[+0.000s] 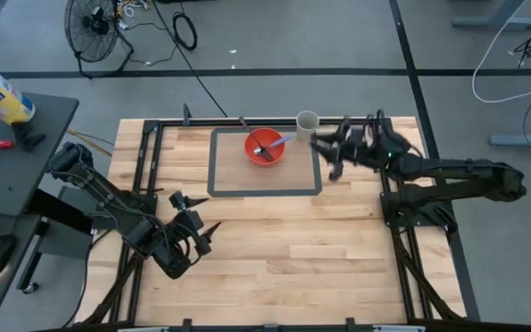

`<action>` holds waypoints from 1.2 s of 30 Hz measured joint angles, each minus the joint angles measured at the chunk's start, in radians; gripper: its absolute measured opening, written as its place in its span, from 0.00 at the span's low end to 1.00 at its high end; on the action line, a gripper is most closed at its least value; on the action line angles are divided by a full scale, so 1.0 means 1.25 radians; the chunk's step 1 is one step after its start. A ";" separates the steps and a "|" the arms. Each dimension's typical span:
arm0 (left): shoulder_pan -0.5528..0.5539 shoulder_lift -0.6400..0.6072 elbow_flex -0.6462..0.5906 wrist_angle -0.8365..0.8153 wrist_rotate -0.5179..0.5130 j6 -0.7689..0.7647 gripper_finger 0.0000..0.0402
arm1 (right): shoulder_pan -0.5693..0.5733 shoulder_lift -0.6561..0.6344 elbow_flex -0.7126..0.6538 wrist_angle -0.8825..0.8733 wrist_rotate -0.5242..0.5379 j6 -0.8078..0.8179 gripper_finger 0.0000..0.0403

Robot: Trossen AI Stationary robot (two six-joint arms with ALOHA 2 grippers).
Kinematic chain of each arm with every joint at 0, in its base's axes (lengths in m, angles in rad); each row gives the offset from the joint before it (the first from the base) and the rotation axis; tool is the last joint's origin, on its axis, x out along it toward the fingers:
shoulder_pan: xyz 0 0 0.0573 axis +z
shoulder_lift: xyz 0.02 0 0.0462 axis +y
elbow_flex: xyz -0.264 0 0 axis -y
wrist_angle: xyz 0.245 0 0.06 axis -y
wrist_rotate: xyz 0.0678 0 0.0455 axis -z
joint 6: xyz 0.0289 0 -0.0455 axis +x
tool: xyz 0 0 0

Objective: Pick & Place Utensil
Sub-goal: Return to Home Position

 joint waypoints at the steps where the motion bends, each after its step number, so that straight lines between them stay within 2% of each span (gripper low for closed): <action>1: 0.000 0.000 0.000 0.012 0.000 0.009 0.90 | 0.028 0.001 -0.017 0.017 -0.006 -0.001 0.25; 5: 0.008 0.000 -0.025 0.143 0.035 0.122 0.90 | 0.130 0.001 -0.114 0.141 -0.008 -0.036 0.11; 8: 0.032 0.000 -0.062 0.313 0.120 0.269 0.90 | 0.185 0.006 -0.216 0.264 -0.008 -0.052 0.02; 13: 0.085 0.000 -0.137 0.632 0.281 0.489 0.90 | 0.237 0.002 -0.373 0.566 0.008 -0.019 0.05; 16: 0.104 0.000 -0.177 0.720 0.273 0.545 0.89 | 0.247 -0.005 -0.449 0.699 0.015 -0.022 0.04; 20: 0.126 -0.039 -0.218 0.705 0.239 0.552 0.79 | 0.244 -0.041 -0.447 0.625 -0.002 0.008 0.01; 27: 0.187 -0.228 -0.345 0.736 0.324 0.556 0.49 | 0.231 -0.144 -0.445 0.499 -0.052 0.001 0.02; 32: 0.291 -0.367 -0.453 0.879 0.497 0.627 0.30 | 0.231 -0.267 -0.445 0.372 -0.056 -0.065 0.01; 36: 0.392 -0.441 -0.507 0.886 0.594 0.608 0.19 | 0.231 -0.373 -0.445 0.206 -0.062 -0.008 0.02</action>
